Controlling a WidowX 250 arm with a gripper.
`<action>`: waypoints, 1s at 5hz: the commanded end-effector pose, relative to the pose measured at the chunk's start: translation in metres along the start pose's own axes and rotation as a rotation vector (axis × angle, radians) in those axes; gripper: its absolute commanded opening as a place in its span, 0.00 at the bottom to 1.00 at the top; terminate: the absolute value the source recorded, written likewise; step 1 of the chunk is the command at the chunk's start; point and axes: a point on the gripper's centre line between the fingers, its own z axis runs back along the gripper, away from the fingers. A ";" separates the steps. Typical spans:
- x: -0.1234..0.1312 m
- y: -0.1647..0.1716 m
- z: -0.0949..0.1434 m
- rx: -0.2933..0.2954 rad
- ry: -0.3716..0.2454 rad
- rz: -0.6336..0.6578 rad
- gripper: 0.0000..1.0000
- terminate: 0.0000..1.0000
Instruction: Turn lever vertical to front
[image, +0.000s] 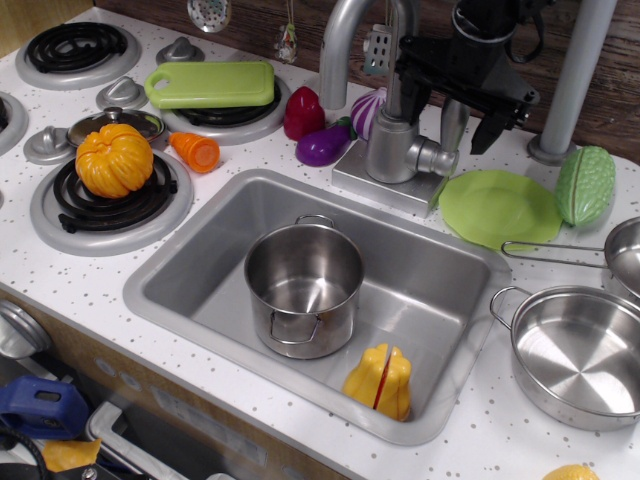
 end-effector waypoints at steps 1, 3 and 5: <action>0.029 0.008 0.017 0.003 -0.083 -0.016 1.00 0.00; 0.044 0.005 0.032 0.032 -0.106 -0.026 1.00 0.00; 0.040 0.000 0.040 0.083 -0.149 -0.007 0.00 0.00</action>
